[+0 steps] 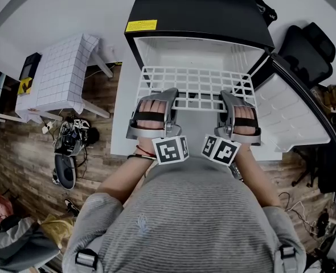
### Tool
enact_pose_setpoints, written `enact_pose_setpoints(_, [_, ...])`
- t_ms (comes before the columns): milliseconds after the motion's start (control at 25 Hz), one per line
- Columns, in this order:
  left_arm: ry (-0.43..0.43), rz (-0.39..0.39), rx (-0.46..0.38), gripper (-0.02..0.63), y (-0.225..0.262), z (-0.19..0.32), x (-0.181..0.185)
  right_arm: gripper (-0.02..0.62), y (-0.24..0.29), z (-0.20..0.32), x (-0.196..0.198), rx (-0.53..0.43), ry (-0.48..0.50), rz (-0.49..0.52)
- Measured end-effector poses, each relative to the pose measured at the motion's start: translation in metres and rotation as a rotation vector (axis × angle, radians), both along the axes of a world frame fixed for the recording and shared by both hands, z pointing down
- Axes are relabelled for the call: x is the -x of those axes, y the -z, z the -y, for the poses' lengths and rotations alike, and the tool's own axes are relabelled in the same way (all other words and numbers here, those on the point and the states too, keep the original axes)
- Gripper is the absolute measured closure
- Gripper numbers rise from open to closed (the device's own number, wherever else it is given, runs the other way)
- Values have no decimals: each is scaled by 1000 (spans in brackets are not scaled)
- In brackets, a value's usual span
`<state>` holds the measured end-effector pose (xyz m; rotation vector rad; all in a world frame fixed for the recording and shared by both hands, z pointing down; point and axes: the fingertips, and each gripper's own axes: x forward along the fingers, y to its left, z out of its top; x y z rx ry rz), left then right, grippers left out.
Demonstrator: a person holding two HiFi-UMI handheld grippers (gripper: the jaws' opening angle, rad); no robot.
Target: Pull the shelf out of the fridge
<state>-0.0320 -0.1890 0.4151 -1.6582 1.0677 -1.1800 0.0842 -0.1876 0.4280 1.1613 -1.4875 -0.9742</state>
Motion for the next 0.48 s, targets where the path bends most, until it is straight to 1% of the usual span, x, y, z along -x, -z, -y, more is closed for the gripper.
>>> enact_pose_setpoints(480, [5, 0, -8, 557, 1, 0, -4, 552, 1, 0, -4, -5, 1, 4])
